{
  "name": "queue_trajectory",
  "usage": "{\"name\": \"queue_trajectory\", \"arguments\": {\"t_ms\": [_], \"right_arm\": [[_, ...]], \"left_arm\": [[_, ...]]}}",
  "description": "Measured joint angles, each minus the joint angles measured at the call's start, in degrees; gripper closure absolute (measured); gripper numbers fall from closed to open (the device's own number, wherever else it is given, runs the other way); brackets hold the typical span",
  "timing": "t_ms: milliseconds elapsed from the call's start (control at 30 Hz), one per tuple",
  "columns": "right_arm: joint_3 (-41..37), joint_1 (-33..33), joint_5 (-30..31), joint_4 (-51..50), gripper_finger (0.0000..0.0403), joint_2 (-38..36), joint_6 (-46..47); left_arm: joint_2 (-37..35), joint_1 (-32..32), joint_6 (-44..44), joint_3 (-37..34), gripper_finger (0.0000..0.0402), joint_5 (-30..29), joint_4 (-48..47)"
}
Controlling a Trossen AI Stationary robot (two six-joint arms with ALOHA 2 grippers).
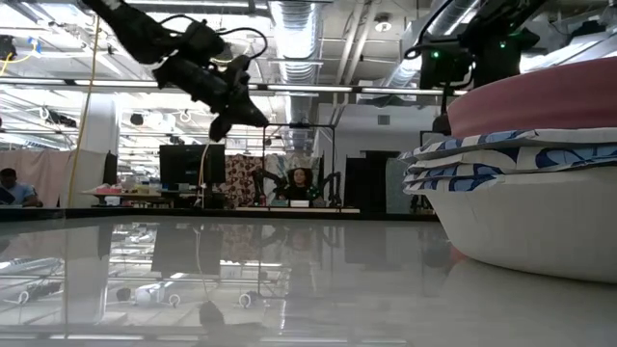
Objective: Nest bowls inside each other
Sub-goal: Stack the white bowl on top of the pink bowl
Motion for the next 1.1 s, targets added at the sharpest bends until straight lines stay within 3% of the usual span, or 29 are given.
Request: {"name": "queue_trajectory", "arguments": {"t_ms": [300, 1100], "right_arm": [[3.4, -1.4, 0.7, -0.9, 0.0396, 0.0, -4.7], [10.4, -8.8, 3.4, -2.9, 0.0396, 0.1, -19.0]], "left_arm": [[-5.9, -3.1, -3.1, -6.3, 0.0401, -6.7, 3.1], [-5.9, -13.0, -5.9, -8.4, 0.0401, -18.1, 3.0]]}}
